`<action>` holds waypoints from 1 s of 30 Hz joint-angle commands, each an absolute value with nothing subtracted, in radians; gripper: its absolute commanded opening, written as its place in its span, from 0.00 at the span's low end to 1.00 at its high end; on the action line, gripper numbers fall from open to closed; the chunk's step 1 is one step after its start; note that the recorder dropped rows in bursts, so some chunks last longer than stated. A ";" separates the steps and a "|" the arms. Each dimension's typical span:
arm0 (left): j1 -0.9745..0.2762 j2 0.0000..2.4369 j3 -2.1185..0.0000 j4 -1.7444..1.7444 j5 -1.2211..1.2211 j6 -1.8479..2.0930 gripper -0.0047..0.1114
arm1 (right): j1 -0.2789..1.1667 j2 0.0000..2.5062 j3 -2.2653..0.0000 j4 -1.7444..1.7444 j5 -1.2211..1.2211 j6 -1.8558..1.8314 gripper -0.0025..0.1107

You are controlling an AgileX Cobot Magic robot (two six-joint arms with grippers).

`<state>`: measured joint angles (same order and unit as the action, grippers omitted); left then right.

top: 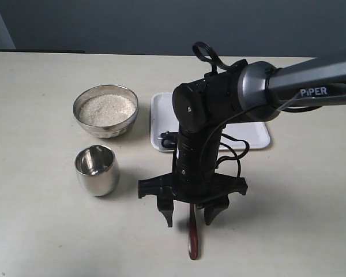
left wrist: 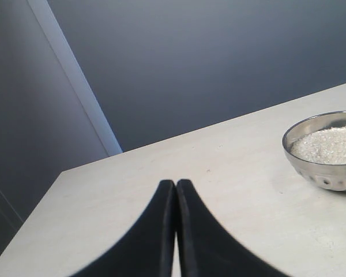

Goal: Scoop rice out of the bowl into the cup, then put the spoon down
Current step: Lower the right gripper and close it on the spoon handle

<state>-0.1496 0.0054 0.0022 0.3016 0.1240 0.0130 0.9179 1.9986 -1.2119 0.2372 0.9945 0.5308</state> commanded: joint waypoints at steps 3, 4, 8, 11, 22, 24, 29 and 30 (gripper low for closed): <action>-0.155 0.000 0.000 0.297 0.121 0.008 0.04 | 0.919 2.000 -1.210 0.205 0.987 0.531 0.57; -0.155 0.000 0.000 0.297 0.121 0.008 0.04 | 0.919 2.000 -1.210 0.201 0.987 0.531 0.57; -0.155 0.000 0.000 0.297 0.121 0.008 0.04 | 0.919 2.000 -1.210 0.186 0.986 0.552 0.57; -0.155 0.000 0.000 0.297 0.121 0.008 0.04 | 0.919 2.000 -1.210 0.186 0.981 0.552 0.57; -0.155 0.000 0.000 0.297 0.121 0.008 0.04 | 0.919 2.000 -1.210 0.186 0.961 0.552 0.57; -0.155 0.000 0.000 0.297 0.121 0.008 0.04 | 0.919 2.000 -1.203 0.186 0.955 0.552 0.57; -0.155 0.000 0.000 0.297 0.121 0.008 0.04 | 0.919 2.000 -1.149 0.211 0.932 0.554 0.57; -0.155 0.000 0.000 0.297 0.121 0.008 0.04 | 0.919 2.000 -1.139 0.213 0.932 0.554 0.57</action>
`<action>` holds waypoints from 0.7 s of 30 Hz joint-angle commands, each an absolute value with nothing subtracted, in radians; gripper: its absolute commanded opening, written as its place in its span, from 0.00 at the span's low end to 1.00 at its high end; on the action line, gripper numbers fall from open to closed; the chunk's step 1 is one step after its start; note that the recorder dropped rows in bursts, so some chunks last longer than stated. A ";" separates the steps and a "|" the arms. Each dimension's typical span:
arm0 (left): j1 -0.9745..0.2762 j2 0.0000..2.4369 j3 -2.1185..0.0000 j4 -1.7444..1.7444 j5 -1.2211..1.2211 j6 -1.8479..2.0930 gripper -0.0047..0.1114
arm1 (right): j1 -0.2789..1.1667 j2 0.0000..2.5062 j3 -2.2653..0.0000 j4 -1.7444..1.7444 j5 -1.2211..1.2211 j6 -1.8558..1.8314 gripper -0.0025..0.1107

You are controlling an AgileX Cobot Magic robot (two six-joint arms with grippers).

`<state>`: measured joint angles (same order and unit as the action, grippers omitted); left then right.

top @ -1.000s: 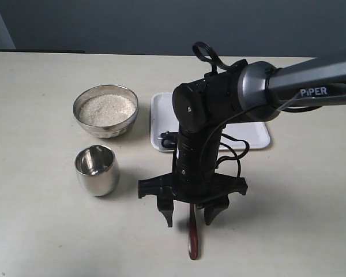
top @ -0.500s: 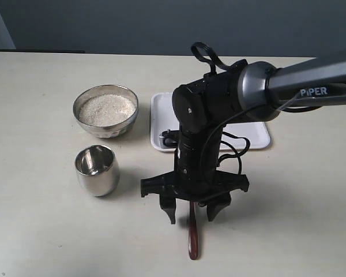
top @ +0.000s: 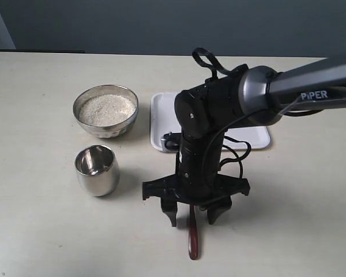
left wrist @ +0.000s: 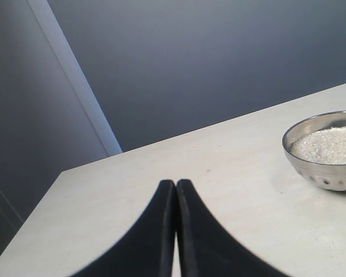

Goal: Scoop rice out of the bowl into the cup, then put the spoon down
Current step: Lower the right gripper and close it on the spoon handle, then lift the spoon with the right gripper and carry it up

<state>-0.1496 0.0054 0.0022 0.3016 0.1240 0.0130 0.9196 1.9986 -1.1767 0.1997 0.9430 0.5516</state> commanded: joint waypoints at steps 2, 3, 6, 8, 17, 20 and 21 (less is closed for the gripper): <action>-0.155 0.000 0.000 0.297 0.121 0.008 0.04 | 0.919 2.000 -1.139 0.220 0.934 0.554 0.57; -0.155 0.000 0.000 0.297 0.121 0.008 0.04 | 0.919 2.000 -1.139 0.230 0.931 0.554 0.57; -0.155 0.000 0.000 0.297 0.121 0.008 0.04 | 0.919 1.998 -1.139 0.253 0.909 0.554 0.57; -0.155 0.000 0.000 0.297 0.121 0.008 0.04 | 0.919 1.998 -1.139 0.256 0.909 0.554 0.54; -0.155 0.000 0.000 0.297 0.121 0.008 0.04 | 0.919 1.998 -1.139 0.246 0.893 0.554 0.02; -0.155 0.000 0.000 0.297 0.121 0.008 0.04 | 0.919 1.998 -1.139 0.236 0.886 0.550 0.02; -0.155 0.000 0.000 0.297 0.121 0.008 0.04 | 0.919 1.996 -1.139 0.226 0.886 0.550 0.02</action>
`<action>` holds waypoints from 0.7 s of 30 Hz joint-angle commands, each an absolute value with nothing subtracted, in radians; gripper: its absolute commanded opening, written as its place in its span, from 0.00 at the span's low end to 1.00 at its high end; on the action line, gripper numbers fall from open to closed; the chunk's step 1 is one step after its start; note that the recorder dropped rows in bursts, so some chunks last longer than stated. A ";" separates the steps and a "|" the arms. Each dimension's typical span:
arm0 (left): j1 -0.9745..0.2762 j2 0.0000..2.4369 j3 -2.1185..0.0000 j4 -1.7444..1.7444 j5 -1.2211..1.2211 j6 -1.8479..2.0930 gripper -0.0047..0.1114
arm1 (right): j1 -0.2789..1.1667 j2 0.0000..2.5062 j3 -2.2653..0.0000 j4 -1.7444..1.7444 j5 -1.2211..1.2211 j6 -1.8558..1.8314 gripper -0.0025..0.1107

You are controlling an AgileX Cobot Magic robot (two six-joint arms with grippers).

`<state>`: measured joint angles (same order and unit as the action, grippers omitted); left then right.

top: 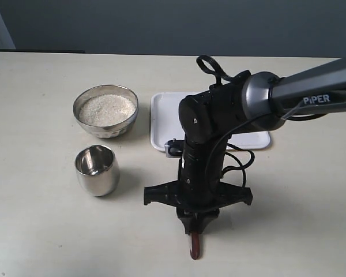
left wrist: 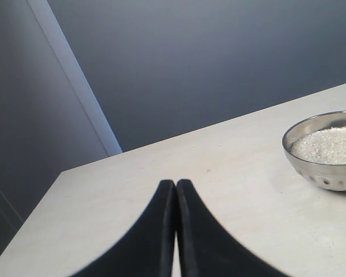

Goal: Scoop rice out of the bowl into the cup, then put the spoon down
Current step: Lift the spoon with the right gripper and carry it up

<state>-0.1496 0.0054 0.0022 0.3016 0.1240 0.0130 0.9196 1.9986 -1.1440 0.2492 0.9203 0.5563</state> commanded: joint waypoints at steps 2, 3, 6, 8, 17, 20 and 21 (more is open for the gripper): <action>-0.155 0.000 0.000 0.297 0.121 0.008 0.04 | 0.919 1.984 -1.139 0.206 0.880 0.550 0.02; -0.155 0.000 0.000 0.297 0.121 0.008 0.04 | 0.919 1.972 -1.139 0.192 0.875 0.550 0.02; -0.155 0.000 0.000 0.297 0.121 0.008 0.04 | 0.919 1.913 -1.142 0.144 0.853 0.563 0.02; -0.155 0.000 0.000 0.297 0.121 0.008 0.04 | 0.919 1.871 -1.149 0.100 0.849 0.578 0.02; -0.155 0.000 0.000 0.297 0.121 0.008 0.04 | 0.919 1.808 -1.355 -0.377 1.190 0.544 0.02; -0.155 0.000 0.000 0.297 0.121 0.008 0.04 | 0.919 1.833 -1.469 -0.470 1.221 0.374 0.02; -0.155 0.000 0.000 0.297 0.121 0.008 0.04 | 0.919 1.842 -1.500 -0.498 1.221 0.318 0.02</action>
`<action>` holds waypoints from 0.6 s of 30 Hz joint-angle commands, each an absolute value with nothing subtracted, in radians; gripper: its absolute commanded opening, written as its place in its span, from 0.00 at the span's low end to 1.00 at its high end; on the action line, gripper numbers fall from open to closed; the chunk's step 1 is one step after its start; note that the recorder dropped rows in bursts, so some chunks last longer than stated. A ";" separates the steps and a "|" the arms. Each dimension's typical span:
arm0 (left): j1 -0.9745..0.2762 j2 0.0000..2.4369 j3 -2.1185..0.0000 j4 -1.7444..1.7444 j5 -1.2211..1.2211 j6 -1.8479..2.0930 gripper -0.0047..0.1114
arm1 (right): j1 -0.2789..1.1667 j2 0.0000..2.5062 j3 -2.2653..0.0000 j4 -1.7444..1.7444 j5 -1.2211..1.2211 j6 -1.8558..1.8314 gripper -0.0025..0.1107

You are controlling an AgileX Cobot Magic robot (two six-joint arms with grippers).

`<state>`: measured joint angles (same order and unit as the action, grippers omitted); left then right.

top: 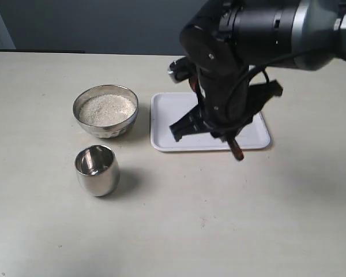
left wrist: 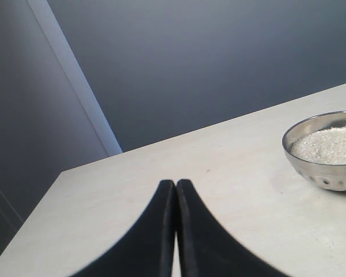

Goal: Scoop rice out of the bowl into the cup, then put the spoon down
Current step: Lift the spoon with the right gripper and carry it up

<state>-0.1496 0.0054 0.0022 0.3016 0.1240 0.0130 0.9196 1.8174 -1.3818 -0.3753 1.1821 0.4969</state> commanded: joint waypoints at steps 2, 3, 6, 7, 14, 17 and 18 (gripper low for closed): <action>-0.155 0.000 0.000 0.297 0.121 0.008 0.04 | 0.919 1.863 -1.563 -0.535 1.221 0.209 0.02; -0.155 0.000 0.000 0.297 0.121 0.008 0.04 | 0.919 1.876 -1.585 -0.558 1.221 0.175 0.02; -0.155 0.000 0.000 0.297 0.121 0.008 0.04 | 0.919 1.925 -1.656 -0.646 1.221 0.115 0.02; -0.155 0.000 0.000 0.297 0.121 0.008 0.04 | 0.919 1.939 -1.673 -0.668 1.221 0.113 0.02; -0.155 0.000 0.000 0.297 0.121 0.008 0.04 | 0.919 2.052 -1.701 -0.883 1.221 -0.046 0.02; -0.155 0.000 0.000 0.297 0.121 0.008 0.04 | 0.919 2.071 -1.701 -0.888 1.221 -0.091 0.02; -0.155 0.000 0.000 0.297 0.121 0.008 0.04 | 0.919 2.071 -1.701 -0.874 1.221 -0.089 0.02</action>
<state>-0.1496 0.0054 0.0022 0.3016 0.1240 0.0130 0.9196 2.0678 -1.6947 -0.8612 1.2138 -0.0624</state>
